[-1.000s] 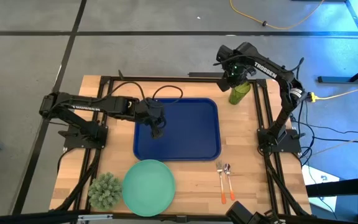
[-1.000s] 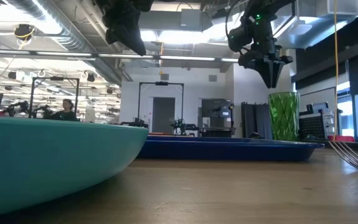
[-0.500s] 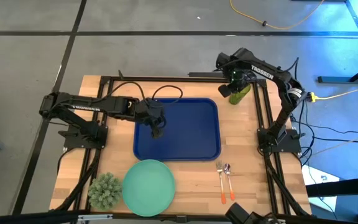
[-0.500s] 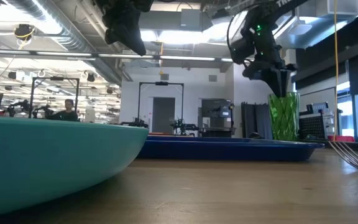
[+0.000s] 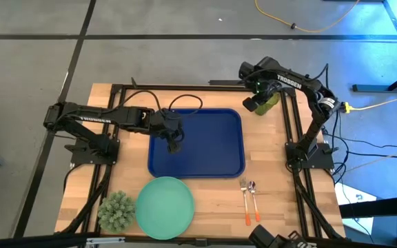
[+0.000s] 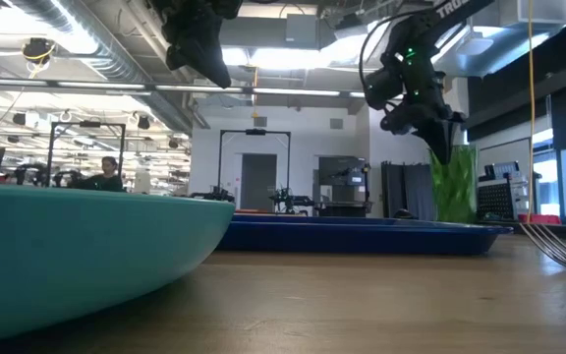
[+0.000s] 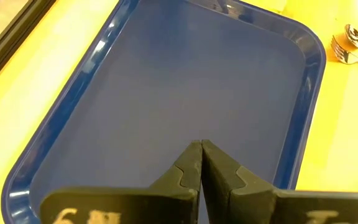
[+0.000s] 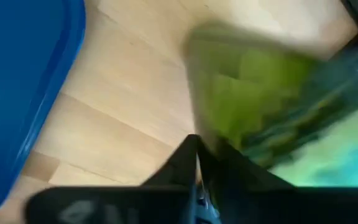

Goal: Pick and place plate/cup/fork/spoon on tray
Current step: Put the red cup on the top right of the blue serving tray, then put the green plate on the serving tray to the bottom left of the red cup

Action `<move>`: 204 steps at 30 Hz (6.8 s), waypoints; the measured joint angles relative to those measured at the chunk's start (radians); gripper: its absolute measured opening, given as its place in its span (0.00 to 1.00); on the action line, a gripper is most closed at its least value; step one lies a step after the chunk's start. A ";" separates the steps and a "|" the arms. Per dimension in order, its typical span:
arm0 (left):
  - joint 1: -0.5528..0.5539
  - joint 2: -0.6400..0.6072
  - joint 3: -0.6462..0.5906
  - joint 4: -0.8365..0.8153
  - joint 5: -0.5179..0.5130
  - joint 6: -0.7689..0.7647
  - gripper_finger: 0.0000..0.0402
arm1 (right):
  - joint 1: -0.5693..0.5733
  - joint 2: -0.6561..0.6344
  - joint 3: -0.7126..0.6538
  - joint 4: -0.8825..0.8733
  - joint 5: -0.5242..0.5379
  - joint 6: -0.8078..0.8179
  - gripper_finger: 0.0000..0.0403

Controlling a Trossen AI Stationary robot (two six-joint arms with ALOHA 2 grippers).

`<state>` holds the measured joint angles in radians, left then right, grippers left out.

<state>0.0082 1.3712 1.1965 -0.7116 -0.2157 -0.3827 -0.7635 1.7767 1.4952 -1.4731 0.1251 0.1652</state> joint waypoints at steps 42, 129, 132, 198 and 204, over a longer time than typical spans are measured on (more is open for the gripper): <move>0.000 -0.155 0.000 -0.079 0.025 0.024 0.00 | 0.463 0.095 0.416 -0.098 -0.181 -0.013 0.03; 0.000 -0.175 0.000 -0.081 0.023 0.029 0.00 | 0.451 0.264 0.415 -0.089 -0.145 -0.076 0.18; 0.000 -0.175 0.000 -0.081 0.023 0.029 0.00 | 0.451 0.264 0.419 -0.091 -0.144 -0.085 0.18; -0.336 0.279 -0.005 -0.131 0.256 0.235 0.13 | 0.631 -0.043 0.823 -0.097 -0.424 -0.406 0.18; -0.333 0.311 -0.005 -0.075 0.259 0.256 0.12 | 0.631 -0.043 0.822 -0.098 -0.424 -0.406 0.18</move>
<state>-0.3248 1.6823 1.1915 -0.7870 0.0431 -0.1272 -0.1326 1.7336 2.3177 -1.5707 -0.2990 -0.2405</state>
